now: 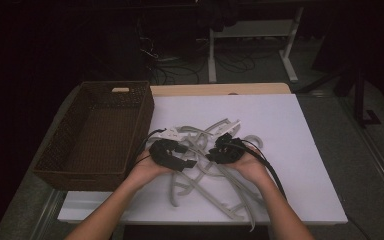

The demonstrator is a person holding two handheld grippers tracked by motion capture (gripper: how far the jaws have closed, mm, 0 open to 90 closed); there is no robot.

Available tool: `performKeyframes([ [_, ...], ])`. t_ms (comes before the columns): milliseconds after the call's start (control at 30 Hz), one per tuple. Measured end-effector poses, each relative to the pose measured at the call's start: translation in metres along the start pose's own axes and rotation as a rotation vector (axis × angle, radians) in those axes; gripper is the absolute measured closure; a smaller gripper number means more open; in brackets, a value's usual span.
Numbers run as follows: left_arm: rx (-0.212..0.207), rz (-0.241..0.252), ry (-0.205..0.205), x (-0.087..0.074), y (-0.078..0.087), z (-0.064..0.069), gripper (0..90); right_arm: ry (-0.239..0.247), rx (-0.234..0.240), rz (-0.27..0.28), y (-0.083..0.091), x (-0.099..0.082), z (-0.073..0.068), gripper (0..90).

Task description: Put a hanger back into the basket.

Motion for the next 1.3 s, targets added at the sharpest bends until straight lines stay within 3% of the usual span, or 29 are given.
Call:
performKeyframes([
  [33,0.000,-0.001,-0.001,0.000,0.000,0.000,32.6,-0.026,-0.007,0.017,0.011,-0.003,0.003,65.4],
  [67,0.000,-0.001,-0.001,0.000,0.000,0.000,32.6,-0.026,-0.007,0.017,0.011,-0.003,0.003,65.4],
  [167,0.001,0.002,-0.001,0.000,0.000,0.000,32.6,-0.080,-0.061,0.036,0.036,-0.016,0.012,63.3],
  [233,0.001,0.001,-0.001,0.000,0.000,0.000,32.6,-0.092,-0.076,0.039,0.042,-0.021,0.014,63.3],
  [367,0.001,0.000,0.000,0.000,0.000,0.000,32.4,-0.159,-0.145,0.029,0.066,-0.050,0.027,61.9],
  [400,0.002,0.001,0.001,0.000,0.000,0.000,32.4,-0.159,-0.145,0.029,0.066,-0.050,0.027,61.9],
  [533,-0.002,0.007,0.001,0.000,0.000,0.000,30.2,-0.230,-0.189,0.005,0.081,-0.081,0.037,60.4],
  [767,-0.004,0.013,0.009,-0.002,0.000,0.000,24.5,-0.278,-0.205,-0.033,0.082,-0.106,0.041,60.1],
  [833,-0.005,0.015,0.009,-0.001,0.000,0.000,23.8,-0.284,-0.205,-0.035,0.080,-0.106,0.043,60.6],
  [1067,-0.004,0.017,0.008,-0.002,0.000,0.000,23.6,-0.269,-0.210,-0.077,0.070,-0.106,0.044,65.2],
  [1133,-0.004,0.017,0.008,-0.002,0.000,0.000,23.7,-0.242,-0.252,-0.104,0.067,-0.106,0.041,71.0],
  [1300,-0.002,0.012,0.008,-0.002,-0.001,0.000,23.7,-0.225,-0.274,-0.121,0.065,-0.104,0.041,75.0],
])
Point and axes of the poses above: each handheld gripper's, and its own axes: y roughly backward along the jaws, x roughly out of its top, z roughly to its right, the point moved 1 cm from there along -y, roughly forward along the jaws, and after that the axes turned 8 degrees about -y, right-handed, at the moved point
